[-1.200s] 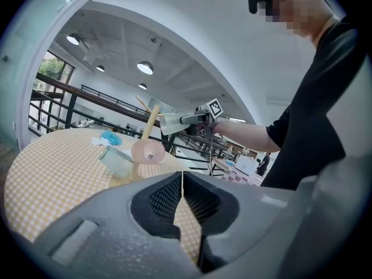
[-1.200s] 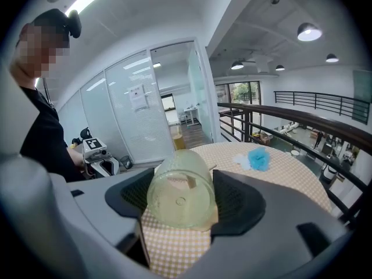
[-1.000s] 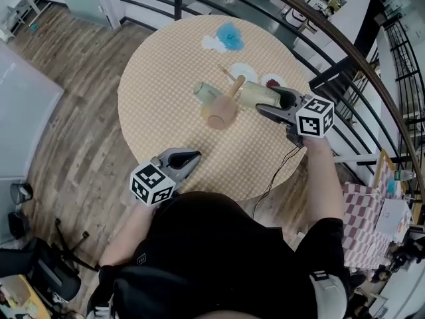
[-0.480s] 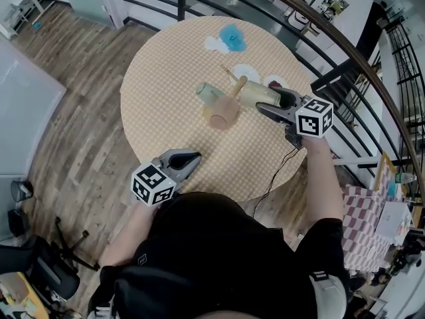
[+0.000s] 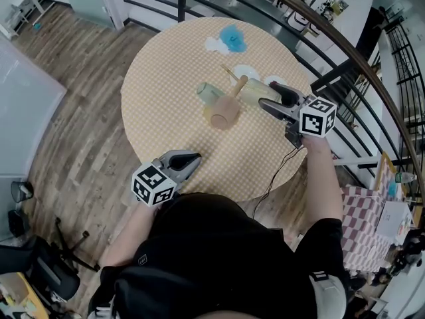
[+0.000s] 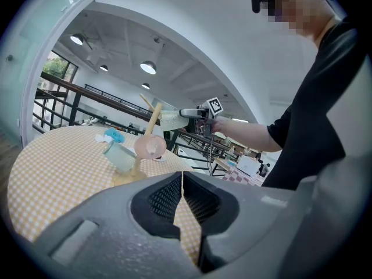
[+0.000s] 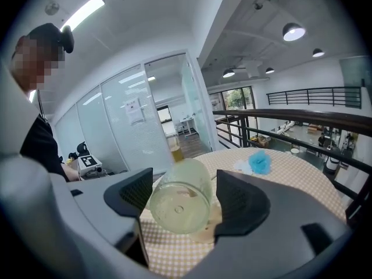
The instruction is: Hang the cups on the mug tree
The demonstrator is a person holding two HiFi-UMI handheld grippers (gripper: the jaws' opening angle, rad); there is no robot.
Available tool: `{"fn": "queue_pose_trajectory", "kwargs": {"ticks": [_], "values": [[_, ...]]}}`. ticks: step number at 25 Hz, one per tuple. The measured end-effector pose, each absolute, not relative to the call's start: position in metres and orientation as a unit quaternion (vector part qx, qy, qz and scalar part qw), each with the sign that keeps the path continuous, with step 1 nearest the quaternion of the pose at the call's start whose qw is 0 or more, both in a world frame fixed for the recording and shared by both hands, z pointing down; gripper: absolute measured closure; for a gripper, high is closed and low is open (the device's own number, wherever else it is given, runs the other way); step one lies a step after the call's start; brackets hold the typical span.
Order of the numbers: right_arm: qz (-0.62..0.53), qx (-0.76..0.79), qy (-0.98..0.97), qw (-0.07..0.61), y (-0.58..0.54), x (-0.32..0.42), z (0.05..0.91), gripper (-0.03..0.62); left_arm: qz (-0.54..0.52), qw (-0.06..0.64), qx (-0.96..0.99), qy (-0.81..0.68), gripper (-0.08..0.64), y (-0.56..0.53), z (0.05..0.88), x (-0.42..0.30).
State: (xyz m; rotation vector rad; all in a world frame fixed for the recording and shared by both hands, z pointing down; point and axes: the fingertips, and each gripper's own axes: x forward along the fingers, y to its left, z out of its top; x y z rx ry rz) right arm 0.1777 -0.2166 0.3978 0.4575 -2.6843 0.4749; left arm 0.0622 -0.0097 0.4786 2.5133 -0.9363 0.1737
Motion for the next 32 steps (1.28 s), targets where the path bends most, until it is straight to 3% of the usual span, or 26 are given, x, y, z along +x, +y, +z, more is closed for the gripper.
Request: {"fn": "queue_pose_trajectory", "kwargs": {"ticks": [11,19,26,28,32], "values": [[0.094,0.263,-0.953,0.116,-0.239,0.204,0.346,0.247,0.06,0.224,0.914,-0.332,0.554,-0.009,0.475,0.058],[0.022,0.29,-0.954,0.071,-0.193,0.215,0.301,0.263,0.054,0.2,0.926,-0.315,0.554,-0.012,0.463,0.062],[0.019,0.328,-0.944,0.042,-0.141,0.217,0.288,0.333,0.043,0.178,0.943,-0.277,0.554,-0.01,0.44,0.06],[0.012,0.345,-0.938,0.04,-0.121,0.212,0.292,0.413,0.041,0.157,0.945,-0.283,0.554,-0.011,0.432,0.056],[-0.015,0.373,-0.926,0.049,-0.084,0.202,0.299,0.511,0.039,0.114,0.948,-0.294,0.554,-0.016,0.415,0.056]]}}
